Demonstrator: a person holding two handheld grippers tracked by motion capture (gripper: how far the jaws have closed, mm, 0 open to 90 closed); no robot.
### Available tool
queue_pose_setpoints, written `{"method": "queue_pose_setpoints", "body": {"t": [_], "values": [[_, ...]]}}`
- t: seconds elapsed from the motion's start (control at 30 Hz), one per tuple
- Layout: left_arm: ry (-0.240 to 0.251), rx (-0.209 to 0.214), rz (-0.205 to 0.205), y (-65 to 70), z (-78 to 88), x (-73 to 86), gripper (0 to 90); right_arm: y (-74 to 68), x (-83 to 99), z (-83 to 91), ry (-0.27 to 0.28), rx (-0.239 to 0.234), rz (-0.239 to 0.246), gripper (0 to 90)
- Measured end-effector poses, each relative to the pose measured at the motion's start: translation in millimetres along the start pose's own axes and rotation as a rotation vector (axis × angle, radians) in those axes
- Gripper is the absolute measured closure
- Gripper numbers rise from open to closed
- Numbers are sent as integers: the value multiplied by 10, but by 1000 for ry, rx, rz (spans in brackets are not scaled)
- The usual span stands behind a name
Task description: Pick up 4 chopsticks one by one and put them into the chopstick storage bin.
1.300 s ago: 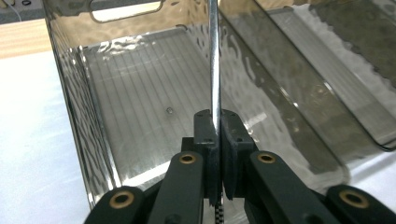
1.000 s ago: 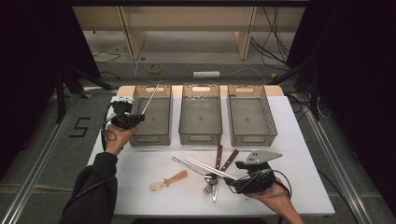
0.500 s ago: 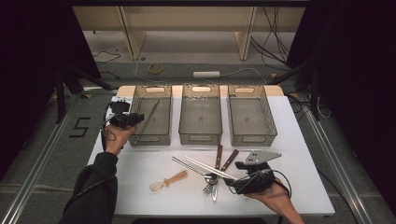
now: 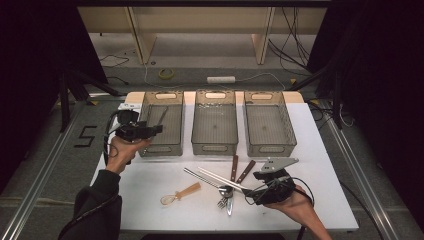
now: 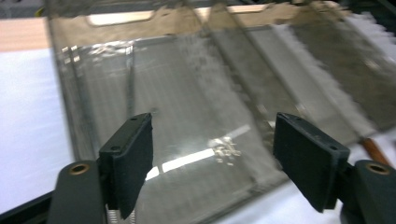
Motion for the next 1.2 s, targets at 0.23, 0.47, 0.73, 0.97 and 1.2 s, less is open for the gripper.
{"method": "queue_pose_setpoints", "body": {"t": [0.23, 0.47, 0.73, 0.97, 1.2], "values": [[6, 88, -107, 390, 113, 43, 219, 52, 23, -57, -125, 17, 60, 411], [22, 153, -156, 665, 158, 227, 191, 112, 15, -177, -216, 5, 90, 456], [50, 217, -177, 891, 208, 490, 174, 174, 23, -307, -299, -31, 112, 532], [89, 234, -229, 1042, 272, 656, 172, 204, 35, -391, -353, -38, 132, 614], [97, 247, -239, 1099, 312, 789, 172, 211, 44, -430, -379, -54, 150, 686]]}}
Point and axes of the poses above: each handheld gripper's, and its own axes: z roughly backward along the jaws, x roughly out of its underside, y roughly to its right, the point moved 6 cm from there along -z, roughly forward along the jaws, and after that the axes turned 3 degrees about x, right-handed, at the moved point
